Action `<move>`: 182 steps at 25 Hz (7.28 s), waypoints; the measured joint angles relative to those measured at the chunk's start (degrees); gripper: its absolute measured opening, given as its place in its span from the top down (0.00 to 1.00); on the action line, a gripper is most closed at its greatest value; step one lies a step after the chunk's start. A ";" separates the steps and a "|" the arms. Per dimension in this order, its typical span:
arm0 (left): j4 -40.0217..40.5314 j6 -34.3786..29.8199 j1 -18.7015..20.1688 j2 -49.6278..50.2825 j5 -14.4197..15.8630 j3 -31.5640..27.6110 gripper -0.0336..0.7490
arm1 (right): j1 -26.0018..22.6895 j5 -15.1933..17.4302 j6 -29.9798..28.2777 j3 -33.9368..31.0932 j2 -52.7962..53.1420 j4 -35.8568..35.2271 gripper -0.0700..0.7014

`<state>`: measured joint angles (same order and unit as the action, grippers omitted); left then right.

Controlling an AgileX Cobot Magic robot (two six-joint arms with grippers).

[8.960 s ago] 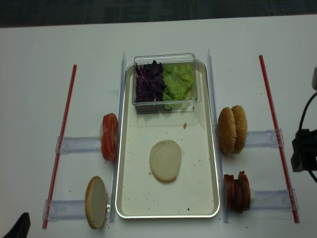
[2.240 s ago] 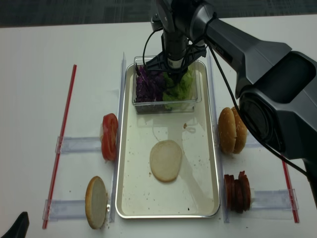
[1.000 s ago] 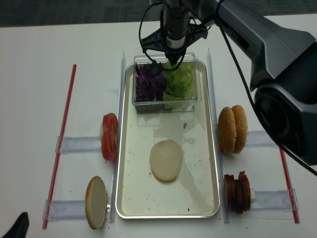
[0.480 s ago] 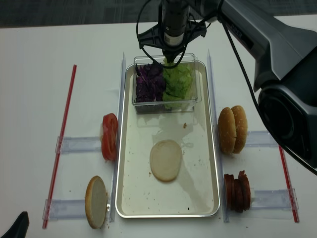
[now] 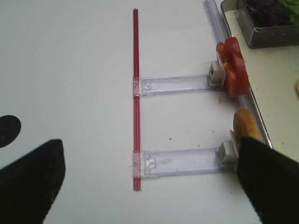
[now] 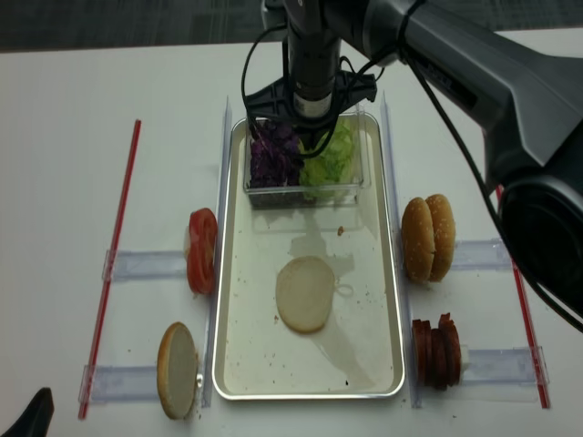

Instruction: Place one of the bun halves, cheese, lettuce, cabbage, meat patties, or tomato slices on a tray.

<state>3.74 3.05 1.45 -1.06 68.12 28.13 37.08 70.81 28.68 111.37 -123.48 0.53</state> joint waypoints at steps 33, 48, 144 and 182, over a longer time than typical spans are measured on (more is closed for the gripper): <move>0.00 0.00 0.00 0.00 -0.11 0.00 0.08 | 13.56 -4.33 10.83 -24.54 8.00 -3.66 0.84; 0.00 0.00 0.00 0.00 -0.11 0.00 0.08 | 13.56 -5.82 10.83 -24.63 8.00 -2.57 0.84; 0.00 0.00 0.00 0.00 -0.11 0.00 0.08 | -35.84 -0.16 -18.78 -6.11 8.13 -0.85 0.01; 0.00 0.00 0.00 0.00 -0.11 0.00 0.08 | -36.58 -0.03 -22.63 -6.11 8.13 -3.57 0.01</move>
<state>3.74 3.05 1.45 -1.06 68.02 28.13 0.50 70.77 6.05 105.26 -115.35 -3.04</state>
